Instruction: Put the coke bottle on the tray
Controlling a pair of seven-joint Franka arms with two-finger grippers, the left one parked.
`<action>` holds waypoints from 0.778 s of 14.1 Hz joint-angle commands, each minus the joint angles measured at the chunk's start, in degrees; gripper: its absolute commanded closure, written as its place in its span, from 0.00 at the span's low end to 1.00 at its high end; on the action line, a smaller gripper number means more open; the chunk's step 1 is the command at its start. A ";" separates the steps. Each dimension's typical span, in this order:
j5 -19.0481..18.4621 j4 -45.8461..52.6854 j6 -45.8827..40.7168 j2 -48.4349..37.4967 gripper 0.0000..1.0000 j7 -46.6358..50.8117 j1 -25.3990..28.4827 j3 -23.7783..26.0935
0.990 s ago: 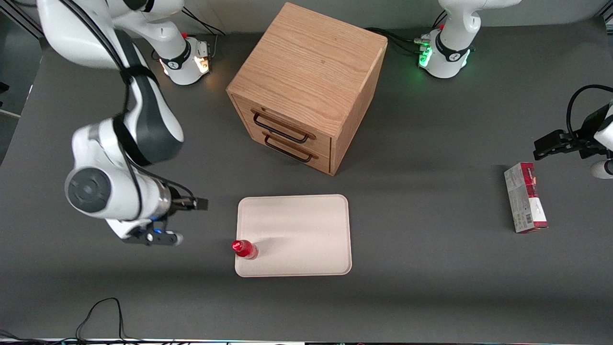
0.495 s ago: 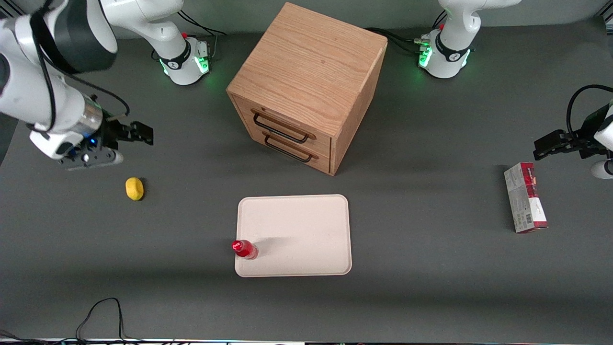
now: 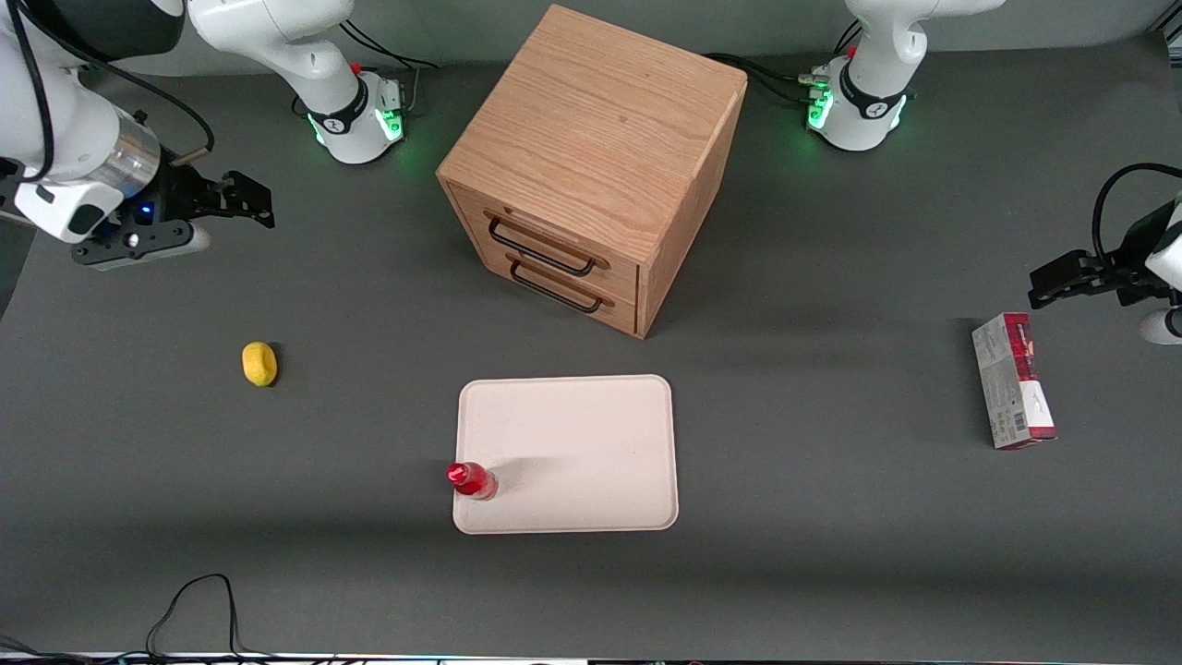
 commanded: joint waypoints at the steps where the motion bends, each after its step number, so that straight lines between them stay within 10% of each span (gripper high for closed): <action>1: -0.29 3.44 -3.00 0.94 0.00 -1.72 -3.94 4.17; 11: 0.23 7.14 -5.03 3.31 0.00 -1.72 1.33 -0.14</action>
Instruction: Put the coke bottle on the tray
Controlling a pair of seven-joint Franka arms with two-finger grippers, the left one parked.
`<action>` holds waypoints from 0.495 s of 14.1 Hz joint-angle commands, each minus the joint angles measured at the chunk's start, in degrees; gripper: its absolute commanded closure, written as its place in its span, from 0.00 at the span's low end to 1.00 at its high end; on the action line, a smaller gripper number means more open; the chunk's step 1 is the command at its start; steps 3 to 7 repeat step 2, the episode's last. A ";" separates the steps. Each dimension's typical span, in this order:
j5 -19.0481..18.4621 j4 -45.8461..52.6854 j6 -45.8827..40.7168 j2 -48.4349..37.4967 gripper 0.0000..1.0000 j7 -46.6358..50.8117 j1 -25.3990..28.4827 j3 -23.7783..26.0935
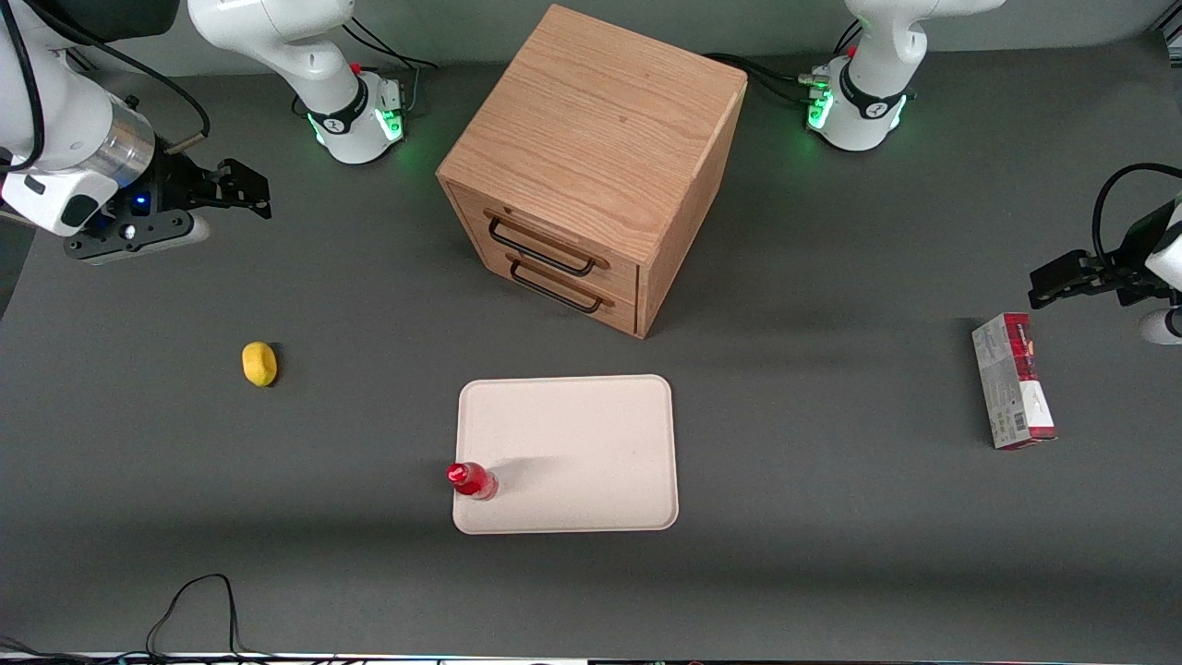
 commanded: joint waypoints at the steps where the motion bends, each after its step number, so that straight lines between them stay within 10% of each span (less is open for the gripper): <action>1: 0.23 1.70 -1.19 0.88 0.00 -1.26 1.29 -1.62; 7: 0.23 1.70 -1.19 0.88 0.00 -1.26 1.29 -1.62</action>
